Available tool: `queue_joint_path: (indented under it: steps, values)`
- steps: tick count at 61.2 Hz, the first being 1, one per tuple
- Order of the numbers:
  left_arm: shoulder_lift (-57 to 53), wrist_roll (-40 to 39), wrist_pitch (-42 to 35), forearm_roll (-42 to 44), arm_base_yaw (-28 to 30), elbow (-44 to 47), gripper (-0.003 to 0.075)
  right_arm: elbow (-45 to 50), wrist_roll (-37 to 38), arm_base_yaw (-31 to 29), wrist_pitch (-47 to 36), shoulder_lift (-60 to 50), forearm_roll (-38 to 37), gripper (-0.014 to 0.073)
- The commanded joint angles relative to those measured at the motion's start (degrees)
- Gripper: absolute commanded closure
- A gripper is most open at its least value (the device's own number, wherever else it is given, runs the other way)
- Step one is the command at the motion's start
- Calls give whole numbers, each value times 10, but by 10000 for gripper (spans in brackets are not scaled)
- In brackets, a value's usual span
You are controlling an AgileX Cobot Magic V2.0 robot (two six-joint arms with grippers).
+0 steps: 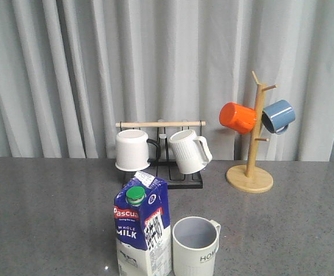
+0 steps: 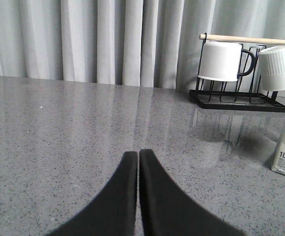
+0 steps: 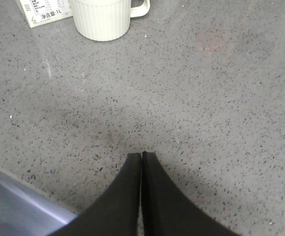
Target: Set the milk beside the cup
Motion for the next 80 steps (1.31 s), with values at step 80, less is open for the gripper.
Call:
queue_joint_path:
  steps: [80]
  values:
    - [-7,-5,-42,0,1,14,727,266,46,-252,-311,-338,59,599]
